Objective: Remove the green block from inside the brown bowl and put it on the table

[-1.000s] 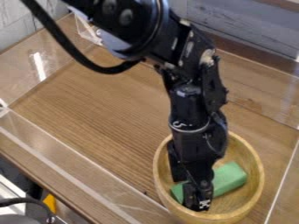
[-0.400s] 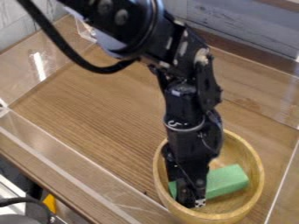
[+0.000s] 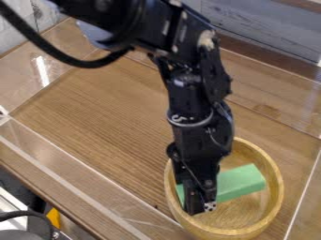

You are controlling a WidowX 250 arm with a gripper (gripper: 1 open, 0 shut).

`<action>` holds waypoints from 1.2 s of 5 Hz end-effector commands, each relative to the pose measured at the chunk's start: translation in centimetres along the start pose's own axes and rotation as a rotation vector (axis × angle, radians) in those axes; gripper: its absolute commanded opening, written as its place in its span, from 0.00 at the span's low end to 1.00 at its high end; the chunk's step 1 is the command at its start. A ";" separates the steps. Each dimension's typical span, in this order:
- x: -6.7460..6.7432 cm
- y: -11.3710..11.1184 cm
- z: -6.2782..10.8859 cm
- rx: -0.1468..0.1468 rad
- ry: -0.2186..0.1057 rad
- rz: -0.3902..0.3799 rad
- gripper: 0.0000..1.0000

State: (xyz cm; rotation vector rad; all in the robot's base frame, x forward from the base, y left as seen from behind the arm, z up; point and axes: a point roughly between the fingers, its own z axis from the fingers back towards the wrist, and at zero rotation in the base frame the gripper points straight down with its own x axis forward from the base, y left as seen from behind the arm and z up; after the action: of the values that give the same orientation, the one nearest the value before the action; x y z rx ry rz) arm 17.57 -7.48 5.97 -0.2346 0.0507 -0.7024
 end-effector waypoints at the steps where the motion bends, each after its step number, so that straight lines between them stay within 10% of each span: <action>1: 0.5 0.7 2.2 0.033 -0.063 0.005 0.00; 6: -7.2 11.2 6.9 0.149 -0.093 0.087 0.00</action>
State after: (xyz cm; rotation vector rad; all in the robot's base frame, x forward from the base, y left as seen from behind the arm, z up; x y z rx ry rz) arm 19.34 6.43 8.99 -0.1479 -0.0472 -0.6007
